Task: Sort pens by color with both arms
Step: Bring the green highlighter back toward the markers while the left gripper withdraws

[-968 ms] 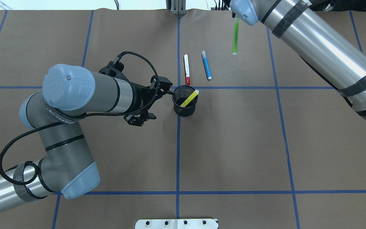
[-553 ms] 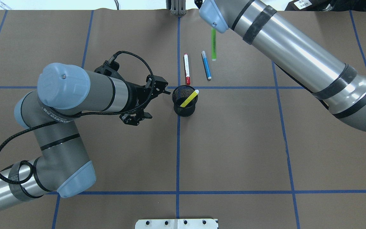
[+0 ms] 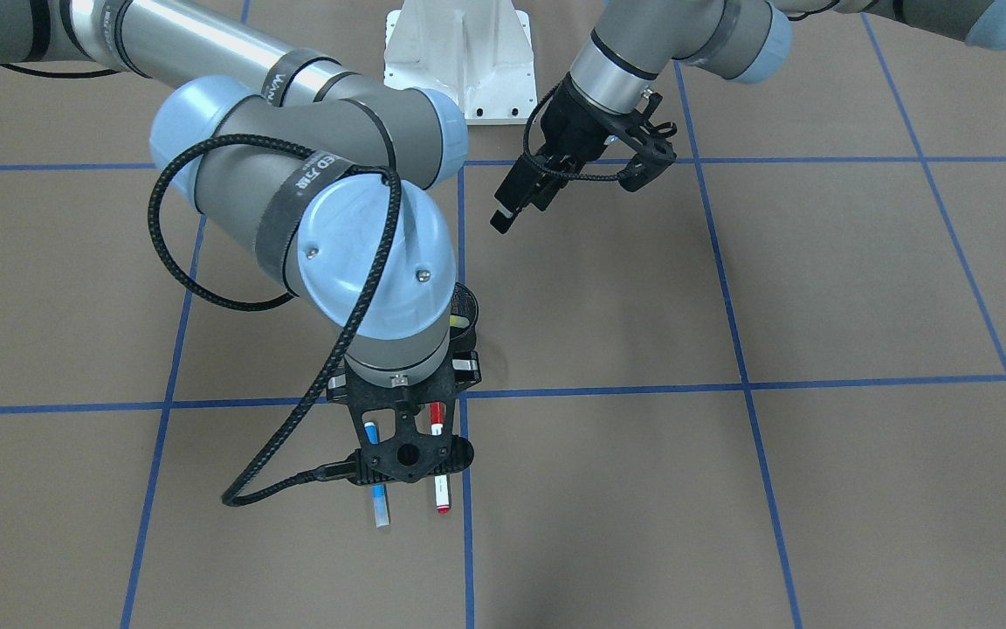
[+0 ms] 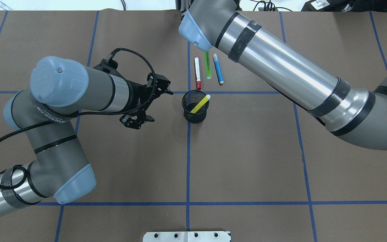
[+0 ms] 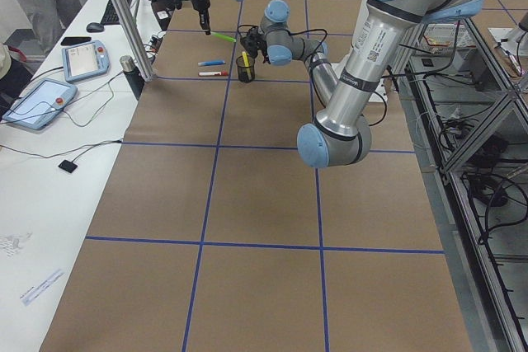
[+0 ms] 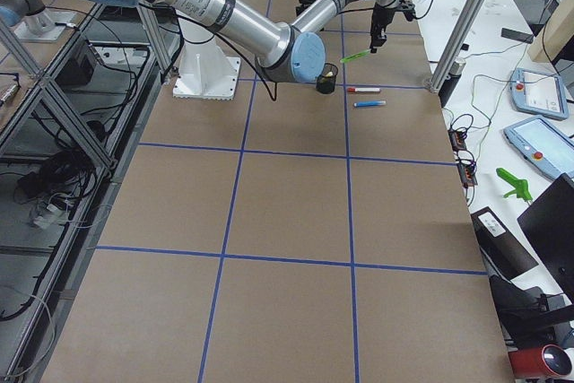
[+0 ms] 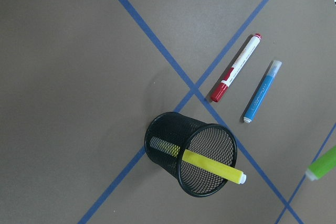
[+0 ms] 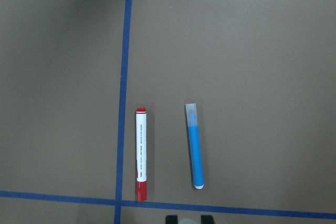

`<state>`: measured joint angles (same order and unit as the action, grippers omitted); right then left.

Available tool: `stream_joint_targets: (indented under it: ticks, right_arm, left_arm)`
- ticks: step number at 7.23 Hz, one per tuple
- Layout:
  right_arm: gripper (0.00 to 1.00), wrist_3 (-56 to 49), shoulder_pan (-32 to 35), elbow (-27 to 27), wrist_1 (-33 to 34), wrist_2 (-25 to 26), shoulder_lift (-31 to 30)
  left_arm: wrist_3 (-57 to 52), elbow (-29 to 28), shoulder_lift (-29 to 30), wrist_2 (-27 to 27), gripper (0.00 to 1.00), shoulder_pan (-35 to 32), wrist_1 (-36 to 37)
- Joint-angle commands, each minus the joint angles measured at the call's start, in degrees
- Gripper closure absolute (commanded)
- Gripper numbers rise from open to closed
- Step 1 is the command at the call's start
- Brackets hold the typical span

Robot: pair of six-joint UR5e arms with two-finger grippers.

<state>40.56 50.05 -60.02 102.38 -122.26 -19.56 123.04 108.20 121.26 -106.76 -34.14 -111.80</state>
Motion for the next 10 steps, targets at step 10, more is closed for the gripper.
stream_joint_targets:
  ticks: [10]
  right_arm:
    - [0.8, 15.3, -5.0, 3.3, -17.8, 10.0, 0.7]
  left_arm:
    - [-19.2, -12.0, -8.1, -17.4, 0.01, -18.3, 1.8]
